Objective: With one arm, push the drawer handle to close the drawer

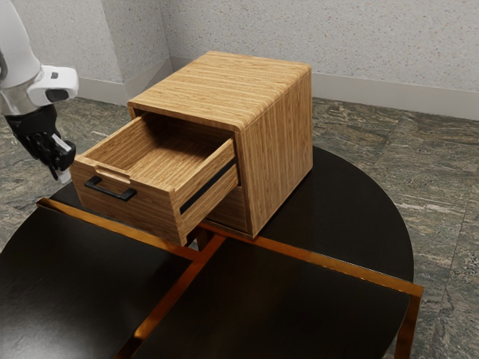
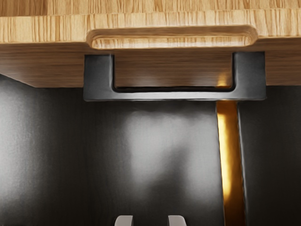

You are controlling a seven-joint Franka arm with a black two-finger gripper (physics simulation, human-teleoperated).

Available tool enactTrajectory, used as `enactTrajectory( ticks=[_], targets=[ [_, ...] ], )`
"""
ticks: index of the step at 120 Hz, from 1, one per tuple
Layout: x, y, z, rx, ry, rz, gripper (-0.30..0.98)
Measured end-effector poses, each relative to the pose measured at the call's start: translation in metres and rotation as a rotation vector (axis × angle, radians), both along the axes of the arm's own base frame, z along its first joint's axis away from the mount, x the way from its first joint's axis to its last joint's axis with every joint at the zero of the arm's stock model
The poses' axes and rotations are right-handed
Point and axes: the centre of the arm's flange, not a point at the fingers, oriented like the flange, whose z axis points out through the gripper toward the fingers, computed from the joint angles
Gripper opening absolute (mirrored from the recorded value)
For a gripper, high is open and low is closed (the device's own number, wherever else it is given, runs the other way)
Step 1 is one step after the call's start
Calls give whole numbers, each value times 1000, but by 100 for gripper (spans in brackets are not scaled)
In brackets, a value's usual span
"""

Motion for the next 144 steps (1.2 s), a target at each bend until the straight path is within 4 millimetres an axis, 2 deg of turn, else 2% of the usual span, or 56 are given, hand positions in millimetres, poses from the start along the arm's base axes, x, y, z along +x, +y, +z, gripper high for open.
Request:
enactTrajectory(
  ticks=[15, 29, 41, 61, 97, 119, 144],
  targets=[
    [5, 0, -26, -1, 25, 25, -6],
    [24, 7, -54, -9, 63, 58, -8],
    [33, 10, -65, -12, 67, 77, -9],
    [32, 5, -89, -15, 87, 81, -9],
    [51, -5, -94, -9, 26, 30, -10],
    [76, -11, -89, 0, -6, 4, -10],
    [117, -16, -82, 12, -23, -17, -10]
  ],
)
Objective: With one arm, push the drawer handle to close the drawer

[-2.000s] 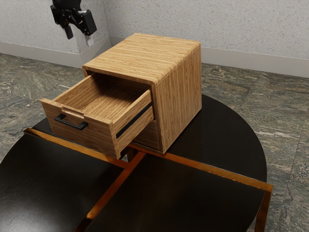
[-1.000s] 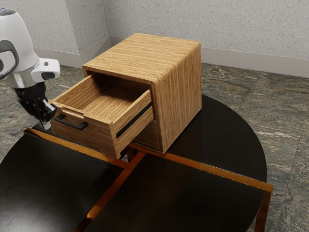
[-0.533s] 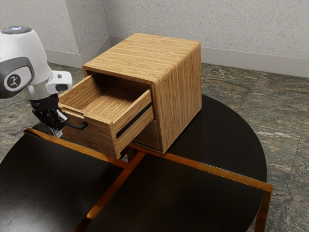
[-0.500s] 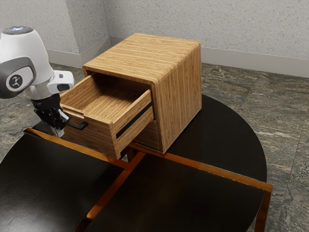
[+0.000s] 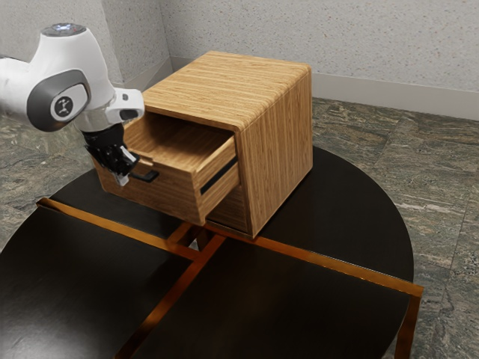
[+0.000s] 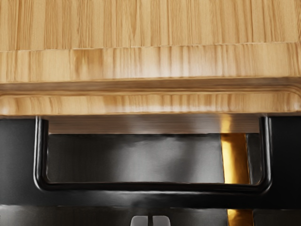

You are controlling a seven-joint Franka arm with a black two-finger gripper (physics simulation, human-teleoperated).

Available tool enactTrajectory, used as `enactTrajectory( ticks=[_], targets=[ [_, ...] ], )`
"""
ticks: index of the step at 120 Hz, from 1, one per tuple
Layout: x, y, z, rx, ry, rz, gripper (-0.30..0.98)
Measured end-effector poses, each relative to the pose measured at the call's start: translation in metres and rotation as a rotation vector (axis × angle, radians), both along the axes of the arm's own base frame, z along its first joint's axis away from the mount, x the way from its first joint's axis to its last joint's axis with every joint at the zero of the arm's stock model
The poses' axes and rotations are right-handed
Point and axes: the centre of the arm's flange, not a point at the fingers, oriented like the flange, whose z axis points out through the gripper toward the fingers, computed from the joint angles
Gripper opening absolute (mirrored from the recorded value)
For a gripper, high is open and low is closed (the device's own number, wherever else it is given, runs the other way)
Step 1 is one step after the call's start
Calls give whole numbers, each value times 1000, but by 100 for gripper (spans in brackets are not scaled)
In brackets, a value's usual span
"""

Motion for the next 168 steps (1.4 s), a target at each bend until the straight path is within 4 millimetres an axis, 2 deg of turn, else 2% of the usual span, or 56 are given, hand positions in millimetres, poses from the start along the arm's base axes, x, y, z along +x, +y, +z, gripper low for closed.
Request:
enactTrajectory(
  ticks=[36, 86, 153, 163, 168],
  targets=[
    [51, -6, -3, -9, -4, -7, -10],
    [104, -9, -10, -24, -14, -4, -10],
    [152, -13, -13, -14, -38, -53, -10],
    [153, -13, -12, -15, -39, -61, -10],
    [146, -13, -8, -23, -36, -62, -10]
  ],
)
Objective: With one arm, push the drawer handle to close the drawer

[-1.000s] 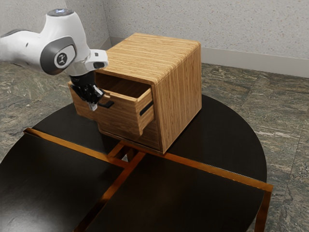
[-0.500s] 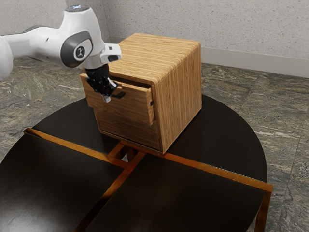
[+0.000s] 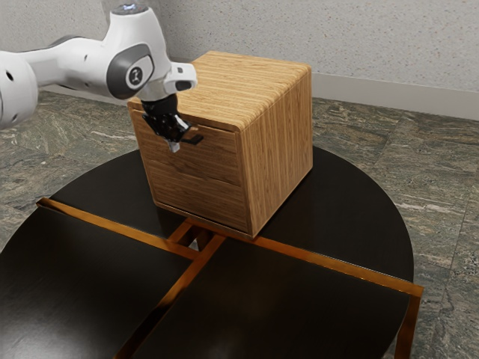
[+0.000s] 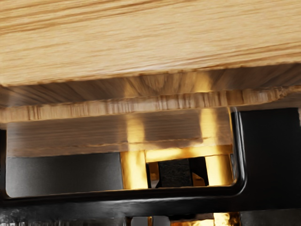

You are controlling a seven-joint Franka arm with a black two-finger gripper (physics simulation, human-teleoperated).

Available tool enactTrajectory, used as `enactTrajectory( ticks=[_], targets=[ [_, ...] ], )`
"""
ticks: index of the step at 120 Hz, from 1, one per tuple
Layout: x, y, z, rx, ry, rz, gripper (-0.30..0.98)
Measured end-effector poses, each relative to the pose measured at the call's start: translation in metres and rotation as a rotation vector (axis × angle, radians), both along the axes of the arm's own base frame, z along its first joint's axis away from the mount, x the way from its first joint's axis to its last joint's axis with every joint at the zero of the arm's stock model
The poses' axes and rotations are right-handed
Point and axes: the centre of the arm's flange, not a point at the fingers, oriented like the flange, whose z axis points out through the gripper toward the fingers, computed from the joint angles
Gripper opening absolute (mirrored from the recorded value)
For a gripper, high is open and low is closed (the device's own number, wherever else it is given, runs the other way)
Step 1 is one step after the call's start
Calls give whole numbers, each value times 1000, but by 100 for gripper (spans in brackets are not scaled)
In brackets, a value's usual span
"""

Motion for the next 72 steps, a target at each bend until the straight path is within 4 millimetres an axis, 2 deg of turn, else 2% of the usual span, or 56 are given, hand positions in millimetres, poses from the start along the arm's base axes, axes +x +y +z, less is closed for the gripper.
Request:
enactTrajectory(
  ticks=[8, 13, 24, 30, 37, 43, 54, 72],
  targets=[
    [-26, 2, 11, -20, 9, 3, -10],
    [-45, 3, 33, -32, 2, 6, -10],
    [-80, 3, 106, -42, -35, 14, -10],
    [-87, -5, 151, -25, -61, 6, -9],
    [-90, -21, 185, -6, -59, -15, 0],
    [-94, -34, 194, 1, -28, -30, 11],
    [-99, -51, 189, -12, 44, -48, 30],
    [-104, -60, 184, -16, 95, -52, 50]
  ],
)
